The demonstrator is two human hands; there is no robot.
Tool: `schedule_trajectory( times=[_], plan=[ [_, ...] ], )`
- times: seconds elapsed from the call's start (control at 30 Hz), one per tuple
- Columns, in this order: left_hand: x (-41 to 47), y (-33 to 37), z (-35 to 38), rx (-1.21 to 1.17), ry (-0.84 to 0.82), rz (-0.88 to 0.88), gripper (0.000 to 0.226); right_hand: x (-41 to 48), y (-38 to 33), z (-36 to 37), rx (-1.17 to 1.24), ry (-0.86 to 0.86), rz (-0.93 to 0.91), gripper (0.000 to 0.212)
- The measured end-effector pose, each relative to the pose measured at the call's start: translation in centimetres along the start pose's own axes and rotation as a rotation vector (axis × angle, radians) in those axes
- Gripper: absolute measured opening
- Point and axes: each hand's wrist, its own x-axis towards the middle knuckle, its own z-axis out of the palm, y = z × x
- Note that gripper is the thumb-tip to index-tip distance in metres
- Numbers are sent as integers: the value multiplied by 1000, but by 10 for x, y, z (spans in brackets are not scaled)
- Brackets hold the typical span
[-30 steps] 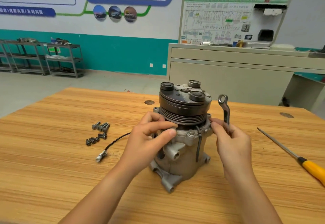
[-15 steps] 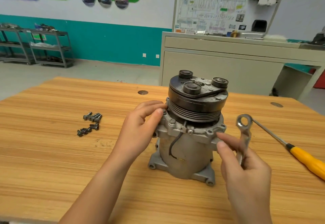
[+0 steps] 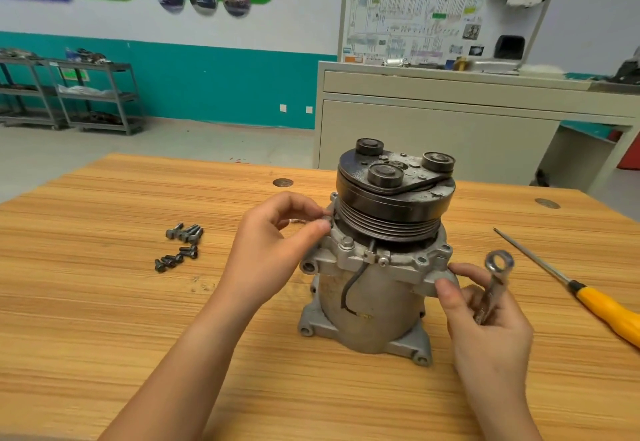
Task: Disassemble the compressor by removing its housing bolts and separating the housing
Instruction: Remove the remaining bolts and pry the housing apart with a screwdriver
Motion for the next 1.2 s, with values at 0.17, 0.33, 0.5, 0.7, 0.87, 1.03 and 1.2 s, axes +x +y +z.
schedule_trajectory(
  times=[0.17,0.33,0.5,0.7,0.87,1.03,1.2],
  plan=[
    [-10,7,14,48,28,-10,24,40,5,-11,-54,-59,122,11],
    [-28,18,39,122,32,130,26,72,13,-7,-83,-65,216,14],
    [-32,21,59,152,173,180,24,70,20,-8,-42,-90,211,18],
    [-30,27,62,258,217,139,26,64,20,-4,86,-93,224,14],
    [-32,28,57,236,171,117,27,58,23,-9,80,-103,268,18],
    [-28,29,58,192,181,-3,21,50,21,-6,121,-67,307,15],
    [-28,29,58,133,160,-13,19,50,18,-5,151,-35,337,4]
  ],
)
